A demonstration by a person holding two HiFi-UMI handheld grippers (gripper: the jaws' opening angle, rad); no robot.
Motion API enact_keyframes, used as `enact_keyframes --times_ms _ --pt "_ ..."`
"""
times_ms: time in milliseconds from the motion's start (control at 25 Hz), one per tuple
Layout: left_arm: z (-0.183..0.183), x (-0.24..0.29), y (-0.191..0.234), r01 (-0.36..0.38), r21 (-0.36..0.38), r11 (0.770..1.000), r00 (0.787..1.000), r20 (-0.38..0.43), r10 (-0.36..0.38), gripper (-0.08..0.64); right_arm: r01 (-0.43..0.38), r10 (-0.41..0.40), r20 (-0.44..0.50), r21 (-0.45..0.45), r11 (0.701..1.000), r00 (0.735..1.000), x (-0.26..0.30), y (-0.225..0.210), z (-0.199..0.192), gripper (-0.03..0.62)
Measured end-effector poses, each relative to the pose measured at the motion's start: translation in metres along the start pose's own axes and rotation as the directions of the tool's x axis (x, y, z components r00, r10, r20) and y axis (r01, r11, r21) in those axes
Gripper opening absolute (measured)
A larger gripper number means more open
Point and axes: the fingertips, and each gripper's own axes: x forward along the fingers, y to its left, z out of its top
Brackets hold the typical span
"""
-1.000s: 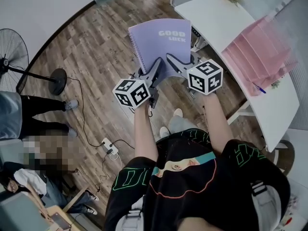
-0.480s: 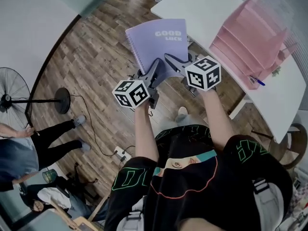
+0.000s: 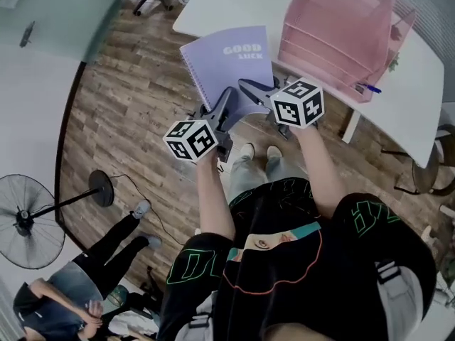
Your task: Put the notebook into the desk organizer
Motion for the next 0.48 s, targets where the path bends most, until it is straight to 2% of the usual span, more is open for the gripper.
enact_keyframes --times_ms 160,280,400,480 --pt "-0.007 0.017 0.004 0.073 -0.019 0.997 0.994 -0.075 -0.074 0.034 0.075 -0.076 0.007 0.055 0.996 0.997 -0.002 -0.017 -0.007 0.078" --pt "-0.016 0.027 0.012 0.13 -0.037 0.991 0.982 -0.135 -0.133 0.034 0.13 -0.132 0.011 0.099 0.987 0.991 -0.001 -0.027 -0.017 0.078" --pt "-0.031 0.038 0.016 0.193 -0.059 0.979 0.959 -0.2 -0.201 0.034 0.184 -0.189 0.018 0.151 0.971 0.982 -0.005 -0.04 -0.033 0.078" --pt "-0.045 0.044 0.014 0.246 -0.079 0.966 0.932 -0.253 -0.259 0.032 0.233 -0.242 0.024 0.194 0.953 0.97 -0.013 -0.046 -0.046 0.078"
